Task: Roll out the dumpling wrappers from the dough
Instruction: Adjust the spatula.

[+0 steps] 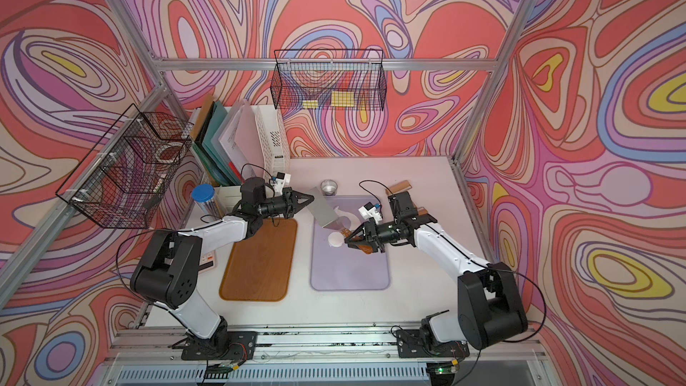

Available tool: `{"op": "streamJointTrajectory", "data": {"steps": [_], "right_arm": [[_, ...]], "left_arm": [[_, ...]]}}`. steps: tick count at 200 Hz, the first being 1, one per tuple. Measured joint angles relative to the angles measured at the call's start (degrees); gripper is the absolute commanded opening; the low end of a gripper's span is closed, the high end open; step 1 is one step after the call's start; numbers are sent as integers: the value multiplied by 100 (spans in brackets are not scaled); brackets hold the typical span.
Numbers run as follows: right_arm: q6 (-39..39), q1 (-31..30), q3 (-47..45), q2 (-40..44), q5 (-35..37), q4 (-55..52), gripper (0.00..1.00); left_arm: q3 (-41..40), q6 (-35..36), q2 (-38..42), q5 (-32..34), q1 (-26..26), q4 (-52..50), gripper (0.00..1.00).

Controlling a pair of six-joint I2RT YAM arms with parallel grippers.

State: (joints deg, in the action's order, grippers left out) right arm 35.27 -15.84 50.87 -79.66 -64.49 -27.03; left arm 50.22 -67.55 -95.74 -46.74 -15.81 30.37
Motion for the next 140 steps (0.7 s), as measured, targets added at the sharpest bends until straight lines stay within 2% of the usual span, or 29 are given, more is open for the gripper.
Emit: {"op": "streamJointTrajectory", "data": {"steps": [16,34,52,80,112,140], "right_arm": [[352,2,-48,293,433,385,64],[841,0,-376,831,903,1115,67],[1447,0,-857,1290,1198,1930,67],[2109,-37,-1364,1475,1491,2855,65],[2712,-66,-1598,1469,1991,3578,63],[3069,-66,-1598,1325,2413,3995,57]], "left_arm": [[-361,-319,278,542,-7,-79,0],[-662,-654,684,1069,-22,-120,0],[-817,-817,1058,1486,-50,-105,0],[-914,-970,1237,1969,-50,-46,0],[-1078,-1075,1237,2181,-216,111,0],[-1266,-1215,1239,2253,-341,527,0]]}}
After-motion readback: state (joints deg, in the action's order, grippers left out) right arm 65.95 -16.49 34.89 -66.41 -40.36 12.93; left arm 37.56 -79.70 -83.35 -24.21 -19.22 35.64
